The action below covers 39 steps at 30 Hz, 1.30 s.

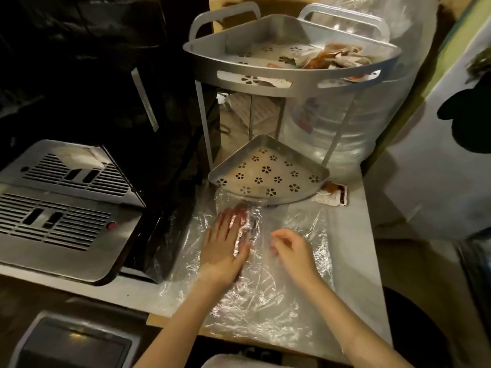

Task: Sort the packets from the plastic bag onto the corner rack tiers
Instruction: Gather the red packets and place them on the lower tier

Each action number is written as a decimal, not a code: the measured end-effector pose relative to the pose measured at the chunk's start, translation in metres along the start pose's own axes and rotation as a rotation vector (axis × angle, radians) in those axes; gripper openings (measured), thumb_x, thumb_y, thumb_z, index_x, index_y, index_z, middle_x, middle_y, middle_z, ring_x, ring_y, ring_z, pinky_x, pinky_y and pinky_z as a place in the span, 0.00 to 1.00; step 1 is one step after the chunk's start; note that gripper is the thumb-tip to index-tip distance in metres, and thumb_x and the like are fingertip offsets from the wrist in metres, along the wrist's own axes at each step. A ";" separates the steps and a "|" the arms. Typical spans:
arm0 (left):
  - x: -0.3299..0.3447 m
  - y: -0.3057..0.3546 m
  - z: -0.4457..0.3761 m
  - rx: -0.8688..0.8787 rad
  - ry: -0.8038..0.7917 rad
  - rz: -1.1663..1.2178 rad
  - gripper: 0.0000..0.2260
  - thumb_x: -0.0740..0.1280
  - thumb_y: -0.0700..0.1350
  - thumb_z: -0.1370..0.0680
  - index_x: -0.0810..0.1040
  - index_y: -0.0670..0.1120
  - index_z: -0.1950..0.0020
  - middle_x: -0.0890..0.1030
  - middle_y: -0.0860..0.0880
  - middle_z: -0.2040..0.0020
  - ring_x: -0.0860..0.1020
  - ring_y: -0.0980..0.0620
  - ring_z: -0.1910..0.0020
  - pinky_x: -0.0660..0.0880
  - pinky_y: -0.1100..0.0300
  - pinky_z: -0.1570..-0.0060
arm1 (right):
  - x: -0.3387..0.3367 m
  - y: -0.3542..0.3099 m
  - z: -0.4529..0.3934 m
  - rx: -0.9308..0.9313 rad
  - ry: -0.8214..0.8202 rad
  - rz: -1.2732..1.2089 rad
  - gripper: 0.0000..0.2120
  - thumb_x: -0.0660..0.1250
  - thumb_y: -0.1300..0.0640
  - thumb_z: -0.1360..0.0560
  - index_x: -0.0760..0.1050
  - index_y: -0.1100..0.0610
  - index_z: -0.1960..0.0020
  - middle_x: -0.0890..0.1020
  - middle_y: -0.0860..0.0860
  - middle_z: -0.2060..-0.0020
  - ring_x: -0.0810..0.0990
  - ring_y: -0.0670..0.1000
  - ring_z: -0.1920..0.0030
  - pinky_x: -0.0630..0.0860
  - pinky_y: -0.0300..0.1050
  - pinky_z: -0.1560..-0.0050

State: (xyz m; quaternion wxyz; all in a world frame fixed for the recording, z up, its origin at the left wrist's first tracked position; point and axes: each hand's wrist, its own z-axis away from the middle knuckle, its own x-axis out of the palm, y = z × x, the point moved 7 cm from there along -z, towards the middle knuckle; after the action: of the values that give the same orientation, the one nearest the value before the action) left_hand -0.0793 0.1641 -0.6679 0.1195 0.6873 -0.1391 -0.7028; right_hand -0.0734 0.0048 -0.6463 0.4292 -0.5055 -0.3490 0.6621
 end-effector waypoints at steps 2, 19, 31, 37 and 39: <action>0.001 -0.001 0.000 -0.005 0.002 0.003 0.26 0.40 0.62 0.23 0.34 0.56 0.29 0.41 0.52 0.24 0.40 0.53 0.25 0.43 0.51 0.26 | -0.009 -0.002 -0.001 -0.081 0.052 0.228 0.07 0.64 0.61 0.25 0.77 0.54 0.48 0.81 0.47 0.53 0.78 0.46 0.53 0.72 0.32 0.57; -0.007 0.014 -0.007 -0.093 -0.049 0.016 0.27 0.53 0.50 0.21 0.44 0.51 0.25 0.43 0.47 0.23 0.39 0.47 0.25 0.38 0.44 0.29 | -0.075 0.027 0.003 0.366 0.251 -0.026 0.23 0.72 0.56 0.33 0.69 0.63 0.42 0.75 0.55 0.52 0.77 0.53 0.57 0.77 0.46 0.61; 0.001 0.022 -0.008 -0.204 -0.142 0.051 0.31 0.53 0.42 0.21 0.34 0.49 0.27 0.33 0.46 0.25 0.33 0.46 0.27 0.36 0.39 0.30 | -0.078 0.019 0.004 0.400 0.019 -0.257 0.15 0.69 0.67 0.31 0.71 0.60 0.47 0.82 0.57 0.59 0.82 0.52 0.65 0.77 0.39 0.69; 0.000 0.011 0.001 -0.170 -0.045 0.186 0.27 0.39 0.63 0.23 0.33 0.56 0.29 0.38 0.52 0.24 0.38 0.54 0.26 0.36 0.49 0.28 | -0.086 0.000 -0.006 0.313 -0.092 -0.456 0.08 0.70 0.68 0.32 0.79 0.64 0.53 0.85 0.57 0.60 0.84 0.55 0.57 0.78 0.45 0.51; 0.004 0.005 -0.001 -0.198 -0.073 0.186 0.25 0.39 0.61 0.22 0.33 0.56 0.29 0.39 0.52 0.24 0.39 0.54 0.26 0.36 0.49 0.28 | -0.088 -0.009 -0.008 0.288 -0.127 -0.519 0.06 0.68 0.69 0.31 0.79 0.63 0.55 0.85 0.55 0.64 0.84 0.52 0.63 0.80 0.42 0.59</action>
State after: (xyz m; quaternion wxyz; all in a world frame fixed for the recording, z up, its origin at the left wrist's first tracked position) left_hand -0.0787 0.1581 -0.6700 0.2462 0.6303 -0.1367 -0.7235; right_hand -0.0534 -0.0722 -0.6076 0.6286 -0.2909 -0.3953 0.6033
